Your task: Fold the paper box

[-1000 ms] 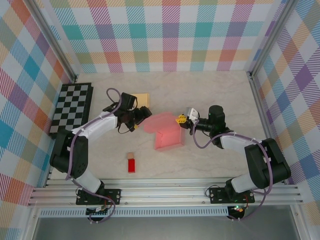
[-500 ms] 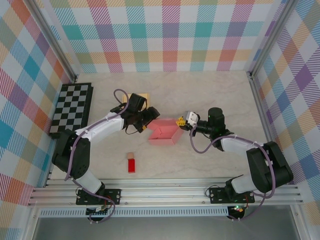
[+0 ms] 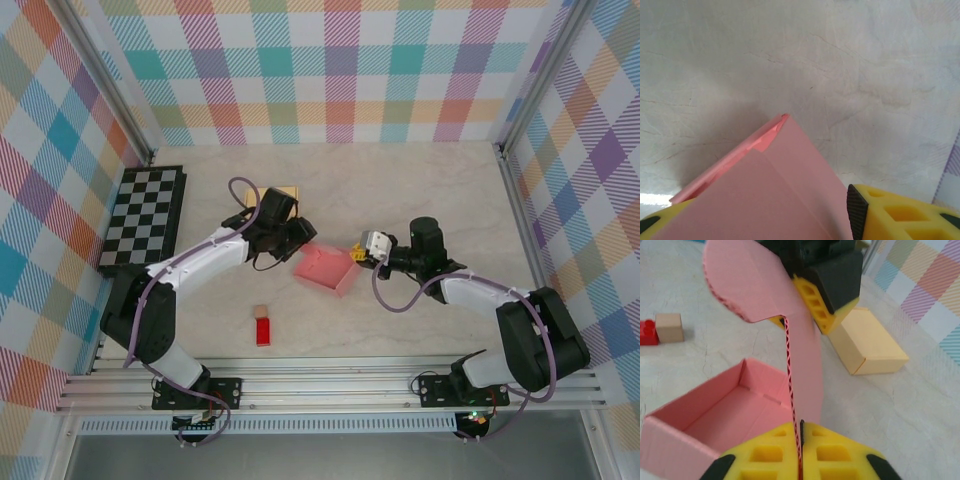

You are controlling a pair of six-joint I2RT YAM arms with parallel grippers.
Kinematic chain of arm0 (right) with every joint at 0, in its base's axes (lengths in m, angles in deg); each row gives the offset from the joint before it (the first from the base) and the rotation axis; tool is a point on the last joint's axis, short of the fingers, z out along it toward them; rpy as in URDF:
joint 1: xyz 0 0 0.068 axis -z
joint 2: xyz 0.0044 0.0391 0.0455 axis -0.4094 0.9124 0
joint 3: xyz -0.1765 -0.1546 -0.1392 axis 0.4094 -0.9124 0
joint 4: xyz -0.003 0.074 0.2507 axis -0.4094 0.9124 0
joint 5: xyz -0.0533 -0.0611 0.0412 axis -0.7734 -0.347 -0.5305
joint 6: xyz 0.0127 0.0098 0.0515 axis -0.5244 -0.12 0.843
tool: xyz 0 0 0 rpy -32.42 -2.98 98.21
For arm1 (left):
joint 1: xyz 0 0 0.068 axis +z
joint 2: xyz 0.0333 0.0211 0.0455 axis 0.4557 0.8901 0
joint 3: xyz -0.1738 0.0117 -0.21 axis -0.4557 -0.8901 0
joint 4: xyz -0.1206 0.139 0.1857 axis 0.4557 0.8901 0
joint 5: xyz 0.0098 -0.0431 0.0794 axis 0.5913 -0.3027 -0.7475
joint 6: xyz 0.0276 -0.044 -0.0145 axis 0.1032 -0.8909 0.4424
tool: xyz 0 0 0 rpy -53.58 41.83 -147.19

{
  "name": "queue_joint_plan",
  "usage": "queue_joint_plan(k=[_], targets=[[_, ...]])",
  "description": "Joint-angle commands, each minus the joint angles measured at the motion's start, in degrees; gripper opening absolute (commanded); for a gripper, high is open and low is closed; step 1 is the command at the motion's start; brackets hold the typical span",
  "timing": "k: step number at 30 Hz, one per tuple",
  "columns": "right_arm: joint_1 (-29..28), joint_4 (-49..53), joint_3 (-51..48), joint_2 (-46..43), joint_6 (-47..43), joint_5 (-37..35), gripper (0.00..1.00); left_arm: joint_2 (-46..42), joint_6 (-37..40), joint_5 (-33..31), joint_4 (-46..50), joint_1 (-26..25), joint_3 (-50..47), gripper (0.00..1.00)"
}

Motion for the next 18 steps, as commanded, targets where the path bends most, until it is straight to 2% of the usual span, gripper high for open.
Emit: queue_joint_plan(k=[1, 10, 14, 16, 18], targets=[[-0.91, 7.65, 1.54, 0.95, -0.48, -3.88, 0.19, -3.42, 5.32, 1.55, 1.92, -4.83, 3.26, 0.54], [-0.91, 12.98, 4.00, -0.48, 4.09, -5.29, 0.38, -4.12, 8.52, -5.89, 4.22, -8.09, -1.75, 0.50], [-0.91, 15.15, 4.01, -2.58, 5.15, -6.06, 0.41, -4.09, 8.80, -7.86, 3.74, -8.35, -3.73, 0.49], [-0.91, 15.76, 4.10, -3.15, 5.19, -7.50, 0.41, -3.98, 9.10, -7.84, 3.77, -8.35, -3.71, 0.49], [-0.82, 16.37, 4.20, -3.39, 4.18, -8.94, 0.25, -4.14, 10.63, -8.38, 4.91, -8.28, -2.25, 0.50]])
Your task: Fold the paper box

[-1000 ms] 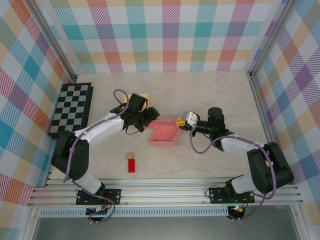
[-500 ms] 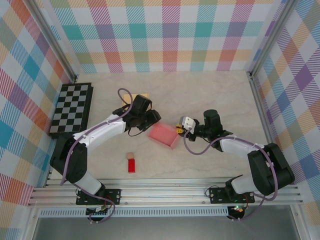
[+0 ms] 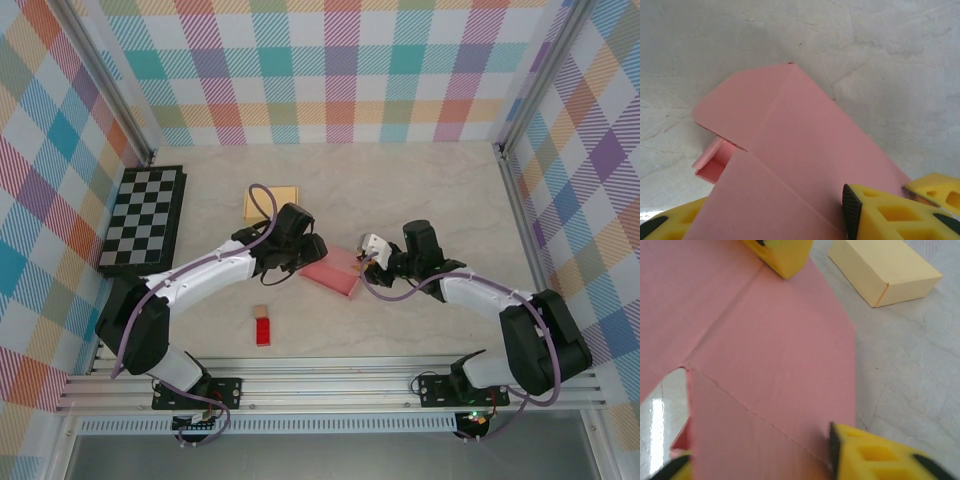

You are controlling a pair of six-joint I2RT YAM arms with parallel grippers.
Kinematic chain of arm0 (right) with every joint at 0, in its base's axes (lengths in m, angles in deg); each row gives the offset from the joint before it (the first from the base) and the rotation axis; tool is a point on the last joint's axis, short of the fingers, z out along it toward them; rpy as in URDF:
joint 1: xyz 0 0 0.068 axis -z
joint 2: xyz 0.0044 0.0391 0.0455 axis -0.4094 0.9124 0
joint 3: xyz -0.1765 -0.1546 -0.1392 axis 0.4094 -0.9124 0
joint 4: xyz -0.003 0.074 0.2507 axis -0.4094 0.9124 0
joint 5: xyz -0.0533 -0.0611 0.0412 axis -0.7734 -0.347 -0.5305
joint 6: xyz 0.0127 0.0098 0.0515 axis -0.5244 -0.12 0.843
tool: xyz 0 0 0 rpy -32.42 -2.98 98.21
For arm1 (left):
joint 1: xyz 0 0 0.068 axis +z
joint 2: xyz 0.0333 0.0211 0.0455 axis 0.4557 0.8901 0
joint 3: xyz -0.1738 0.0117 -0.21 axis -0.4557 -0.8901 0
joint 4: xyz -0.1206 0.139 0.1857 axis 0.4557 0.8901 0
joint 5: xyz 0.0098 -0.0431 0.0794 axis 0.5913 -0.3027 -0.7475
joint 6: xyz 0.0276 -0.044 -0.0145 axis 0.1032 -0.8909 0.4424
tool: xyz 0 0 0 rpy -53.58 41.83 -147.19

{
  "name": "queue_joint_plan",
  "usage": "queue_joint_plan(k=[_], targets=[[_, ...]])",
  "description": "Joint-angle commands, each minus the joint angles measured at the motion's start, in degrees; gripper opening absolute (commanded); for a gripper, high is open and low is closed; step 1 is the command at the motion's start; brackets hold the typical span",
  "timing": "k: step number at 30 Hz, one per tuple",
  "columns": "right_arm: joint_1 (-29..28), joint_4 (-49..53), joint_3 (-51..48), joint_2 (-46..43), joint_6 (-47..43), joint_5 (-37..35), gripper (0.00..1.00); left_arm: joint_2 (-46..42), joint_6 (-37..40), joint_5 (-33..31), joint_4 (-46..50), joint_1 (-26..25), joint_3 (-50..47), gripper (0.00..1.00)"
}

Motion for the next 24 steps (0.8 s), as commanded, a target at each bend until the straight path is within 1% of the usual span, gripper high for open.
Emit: queue_joint_plan(k=[1, 2, 3, 6, 7, 8, 10, 12, 14, 16, 18, 19, 21, 24], targets=[[0.12, 1.04, 2.13, -1.72, 0.49, -1.82, 0.17, -1.39, 5.04, -2.86, 4.39, -0.63, 1.19, 0.52], [0.15, 1.24, 2.22, -1.37, -0.20, -1.99, 0.09, -1.61, 7.19, -3.10, 5.62, -0.41, 2.65, 0.55], [0.29, 1.25, 2.29, -0.96, -0.84, -2.02, 0.04, -1.67, 9.41, -3.17, 7.20, 0.11, 4.52, 0.62], [0.41, 0.67, 2.22, 0.14, -3.54, -0.44, 0.00, -2.16, 15.27, -3.82, 13.21, 2.96, 9.74, 0.76], [0.62, 0.36, 2.22, 0.47, -4.26, 0.01, 0.00, -2.40, 16.93, -2.93, 14.28, 4.32, 10.80, 0.79], [0.89, -0.17, 2.32, 0.80, -4.75, 0.61, 0.00, -2.39, 18.94, -0.67, 15.26, 6.21, 11.90, 0.82], [1.24, -1.41, 2.30, 0.82, -5.78, 1.92, 0.00, -1.46, 21.56, 4.20, 17.47, 10.41, 13.69, 0.83], [1.26, -2.42, 2.59, 0.49, -7.08, 3.82, 0.00, -0.25, 23.07, 8.79, 17.85, 14.56, 13.09, 0.84], [1.26, -1.48, 3.88, 0.50, -7.94, 5.08, 0.00, 0.76, 23.27, 11.95, 16.19, 16.76, 11.16, 0.84], [1.27, -0.36, 5.25, 0.62, -8.71, 5.67, 0.00, 2.08, 22.67, 15.08, 13.11, 17.13, 9.41, 0.84], [1.24, 0.93, 6.10, 0.71, -9.59, 6.28, 0.00, 3.59, 20.40, 19.08, 8.99, 17.06, 8.05, 0.82], [1.25, 1.34, 6.41, 0.77, -9.86, 6.54, 0.00, 4.11, 19.49, 20.12, 7.51, 16.98, 7.79, 0.82], [1.26, 1.83, 6.72, 1.01, -10.15, 7.08, 0.00, 4.95, 18.33, 20.81, 5.11, 16.54, 8.01, 0.81], [1.26, 1.95, 6.79, 1.62, -10.24, 7.08, 0.00, 6.15, 17.64, 20.78, 4.50, 15.02, 10.05, 0.81]])
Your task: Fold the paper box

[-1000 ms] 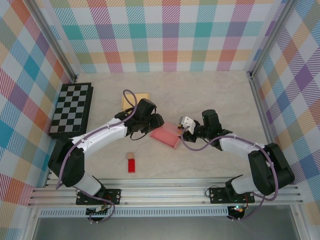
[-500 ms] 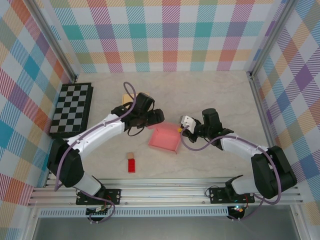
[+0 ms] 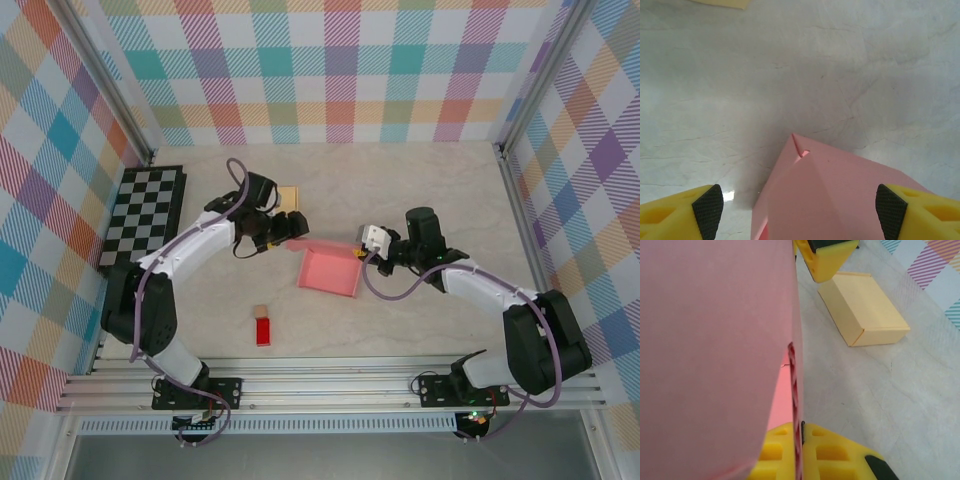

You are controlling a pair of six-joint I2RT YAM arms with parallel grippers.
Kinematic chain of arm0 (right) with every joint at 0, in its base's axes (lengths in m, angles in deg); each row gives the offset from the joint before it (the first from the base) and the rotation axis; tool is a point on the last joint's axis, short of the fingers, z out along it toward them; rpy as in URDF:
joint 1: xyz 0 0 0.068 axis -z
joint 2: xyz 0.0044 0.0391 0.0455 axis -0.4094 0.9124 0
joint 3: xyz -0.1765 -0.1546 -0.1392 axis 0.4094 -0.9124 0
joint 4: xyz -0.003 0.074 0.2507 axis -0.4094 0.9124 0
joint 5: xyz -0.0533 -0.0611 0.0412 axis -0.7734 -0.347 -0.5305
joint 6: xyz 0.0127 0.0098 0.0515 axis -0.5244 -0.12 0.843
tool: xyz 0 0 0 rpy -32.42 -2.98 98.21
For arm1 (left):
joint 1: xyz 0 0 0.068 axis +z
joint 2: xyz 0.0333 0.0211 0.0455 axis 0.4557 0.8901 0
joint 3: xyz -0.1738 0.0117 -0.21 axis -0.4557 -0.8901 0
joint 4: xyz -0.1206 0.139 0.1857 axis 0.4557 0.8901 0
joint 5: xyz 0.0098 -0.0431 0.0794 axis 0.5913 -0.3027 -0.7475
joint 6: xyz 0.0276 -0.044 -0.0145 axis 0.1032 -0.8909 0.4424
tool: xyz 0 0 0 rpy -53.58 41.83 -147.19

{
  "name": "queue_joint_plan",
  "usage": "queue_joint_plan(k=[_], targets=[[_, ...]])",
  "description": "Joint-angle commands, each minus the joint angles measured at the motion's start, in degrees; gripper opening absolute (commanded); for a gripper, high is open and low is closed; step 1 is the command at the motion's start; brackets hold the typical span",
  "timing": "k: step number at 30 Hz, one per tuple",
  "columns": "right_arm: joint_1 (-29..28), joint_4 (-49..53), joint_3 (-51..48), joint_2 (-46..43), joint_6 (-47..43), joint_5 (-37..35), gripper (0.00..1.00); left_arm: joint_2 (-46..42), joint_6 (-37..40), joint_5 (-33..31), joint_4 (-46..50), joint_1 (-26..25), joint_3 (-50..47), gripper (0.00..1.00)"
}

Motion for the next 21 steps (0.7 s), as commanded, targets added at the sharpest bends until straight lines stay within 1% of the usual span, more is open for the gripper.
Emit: queue_joint_plan(k=[1, 6, 11, 14, 16, 19, 20, 21], targets=[[0.06, 0.34, 1.40, 1.16, -1.45, 3.33, 0.00, 1.00, -1.60, 3.70, -3.16, -2.07, 2.38, 0.81], [0.11, -0.92, 1.38, 2.51, -0.79, 2.21, 0.00, 2.33, -5.51, 3.92, -4.36, -6.35, 3.27, 0.80], [0.06, -1.61, 1.22, 3.82, -0.64, 1.68, 0.00, 1.39, -12.21, 4.75, -9.69, -7.88, -0.06, 0.79], [0.06, -1.90, 1.08, 4.44, -0.61, 1.72, 0.00, 0.56, -14.95, 4.60, -11.55, -8.38, -1.37, 0.79], [0.05, -1.81, 1.04, 4.73, -0.62, 1.26, 0.00, 0.03, -15.06, 4.01, -11.59, -8.63, -1.37, 0.78], [-0.03, -1.55, 0.85, 4.92, -0.80, 0.48, 0.02, 0.11, -11.98, 0.65, -7.51, -9.36, -0.02, 0.78], [-0.03, -1.48, 0.84, 5.02, -0.63, 0.15, 0.04, 0.23, -11.02, -0.56, -6.53, -9.67, 0.05, 0.76], [-0.03, -1.28, 0.70, 5.02, -0.40, -0.26, 0.09, 0.35, -10.13, -1.60, -5.81, -10.08, -0.23, 0.74]])
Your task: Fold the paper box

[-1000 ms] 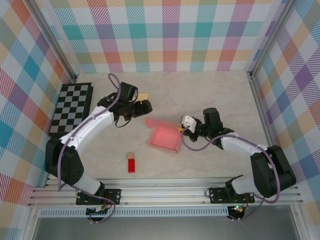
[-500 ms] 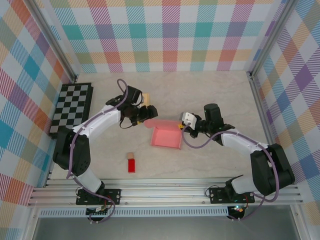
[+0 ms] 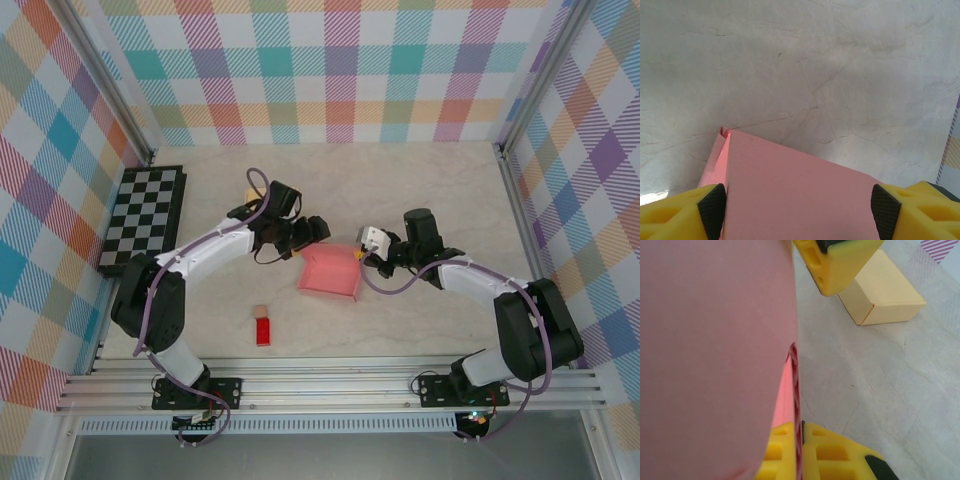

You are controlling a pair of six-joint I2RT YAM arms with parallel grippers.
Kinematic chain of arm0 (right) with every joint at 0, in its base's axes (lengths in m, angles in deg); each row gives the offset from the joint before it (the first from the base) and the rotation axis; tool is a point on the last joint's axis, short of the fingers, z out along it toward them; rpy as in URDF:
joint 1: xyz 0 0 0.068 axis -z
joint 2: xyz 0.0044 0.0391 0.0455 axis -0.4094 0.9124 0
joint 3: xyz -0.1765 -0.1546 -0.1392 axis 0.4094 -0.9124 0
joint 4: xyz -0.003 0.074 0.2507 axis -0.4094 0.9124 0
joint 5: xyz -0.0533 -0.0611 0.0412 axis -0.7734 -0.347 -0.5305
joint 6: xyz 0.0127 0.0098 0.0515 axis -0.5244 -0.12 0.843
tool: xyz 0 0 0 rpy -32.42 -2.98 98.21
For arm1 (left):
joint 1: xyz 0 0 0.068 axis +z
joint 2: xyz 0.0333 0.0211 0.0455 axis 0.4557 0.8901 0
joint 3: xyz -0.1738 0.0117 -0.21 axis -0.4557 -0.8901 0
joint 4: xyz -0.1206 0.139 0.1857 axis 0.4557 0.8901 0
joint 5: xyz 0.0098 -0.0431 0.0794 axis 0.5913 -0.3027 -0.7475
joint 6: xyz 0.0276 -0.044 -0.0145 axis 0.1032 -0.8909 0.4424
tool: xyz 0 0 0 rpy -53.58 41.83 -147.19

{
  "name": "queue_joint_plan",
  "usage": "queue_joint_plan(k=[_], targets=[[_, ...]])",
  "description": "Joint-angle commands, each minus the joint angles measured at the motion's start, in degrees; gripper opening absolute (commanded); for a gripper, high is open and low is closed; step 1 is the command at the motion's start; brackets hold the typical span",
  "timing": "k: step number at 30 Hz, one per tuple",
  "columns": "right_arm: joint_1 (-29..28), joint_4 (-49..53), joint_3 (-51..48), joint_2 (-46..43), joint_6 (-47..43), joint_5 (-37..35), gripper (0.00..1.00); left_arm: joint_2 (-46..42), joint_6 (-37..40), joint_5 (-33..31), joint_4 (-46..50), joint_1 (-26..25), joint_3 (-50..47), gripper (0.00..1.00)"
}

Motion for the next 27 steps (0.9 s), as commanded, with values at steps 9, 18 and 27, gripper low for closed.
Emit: queue_joint_plan(k=[9, 18, 27], targets=[[-0.70, 0.00, 2.20, 1.95, 4.10, -1.93, 0.25, -1.72, 2.40, -8.00, 1.72, -5.51, -4.41, 0.65], [-0.62, 1.82, 2.75, 0.79, 7.86, -2.34, 0.42, -2.86, 1.47, -13.86, 2.31, -6.88, -5.72, 0.65], [-0.26, 10.82, 4.71, -2.55, 7.05, -1.93, 0.55, -2.35, 1.07, -17.04, 2.89, -7.44, -6.21, 0.65]])
